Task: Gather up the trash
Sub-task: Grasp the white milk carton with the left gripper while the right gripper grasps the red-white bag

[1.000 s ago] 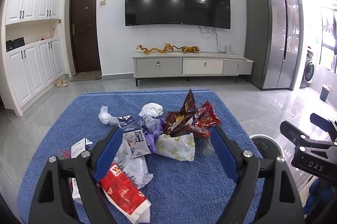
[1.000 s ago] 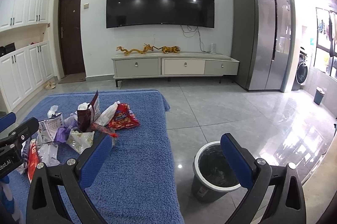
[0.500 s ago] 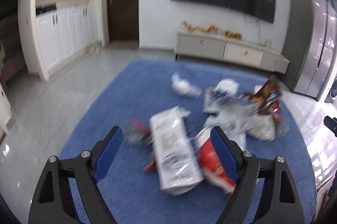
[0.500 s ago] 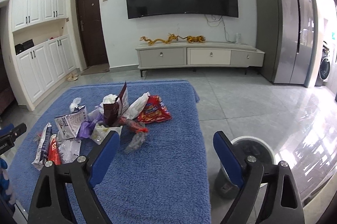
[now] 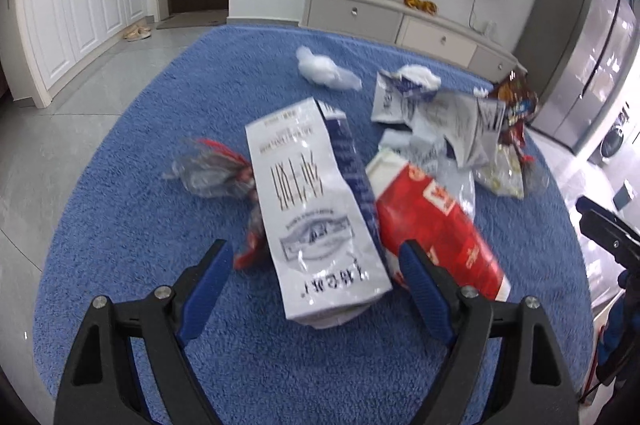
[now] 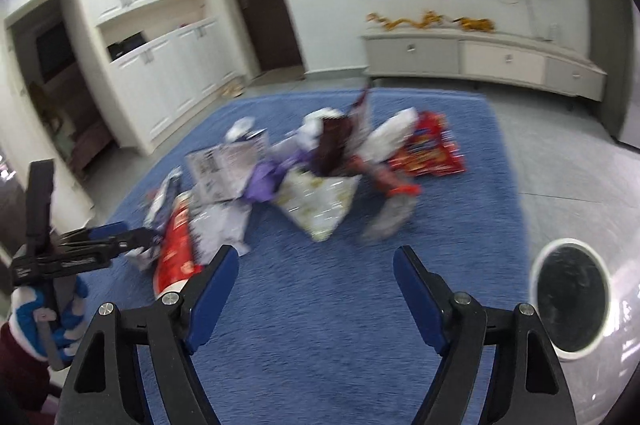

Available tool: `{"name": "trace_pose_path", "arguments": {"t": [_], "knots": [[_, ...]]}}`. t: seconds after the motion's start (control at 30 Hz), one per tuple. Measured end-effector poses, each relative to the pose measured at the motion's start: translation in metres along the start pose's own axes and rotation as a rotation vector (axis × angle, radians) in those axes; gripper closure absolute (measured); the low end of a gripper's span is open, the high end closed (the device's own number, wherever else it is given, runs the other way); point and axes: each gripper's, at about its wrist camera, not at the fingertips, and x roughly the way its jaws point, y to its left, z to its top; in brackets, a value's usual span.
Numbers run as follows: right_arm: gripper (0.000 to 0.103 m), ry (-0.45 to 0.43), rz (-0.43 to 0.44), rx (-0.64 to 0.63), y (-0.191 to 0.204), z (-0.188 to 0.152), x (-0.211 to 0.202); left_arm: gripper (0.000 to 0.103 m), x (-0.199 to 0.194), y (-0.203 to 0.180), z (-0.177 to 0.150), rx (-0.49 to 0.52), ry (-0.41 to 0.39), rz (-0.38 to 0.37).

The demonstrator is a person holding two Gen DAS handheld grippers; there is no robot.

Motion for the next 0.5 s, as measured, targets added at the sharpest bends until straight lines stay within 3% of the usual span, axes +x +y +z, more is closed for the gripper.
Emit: {"name": "trace_pose_path", "arguments": {"t": [0.13,0.33,0.5], "knots": [[0.026,0.043,0.088,-0.039,0.018,-0.003,0.015,0.019,0.006,0.006,-0.002,-0.037,0.017,-0.028],[0.038,0.104,0.195,-0.066,0.039,-0.009,0.031,0.021,0.012,0.017,0.001,-0.088,0.036,-0.090],[0.050,0.144,0.242,-0.082,0.048,-0.010,0.042,0.047,0.017,0.023,0.001,-0.112,0.054,-0.114]]}}
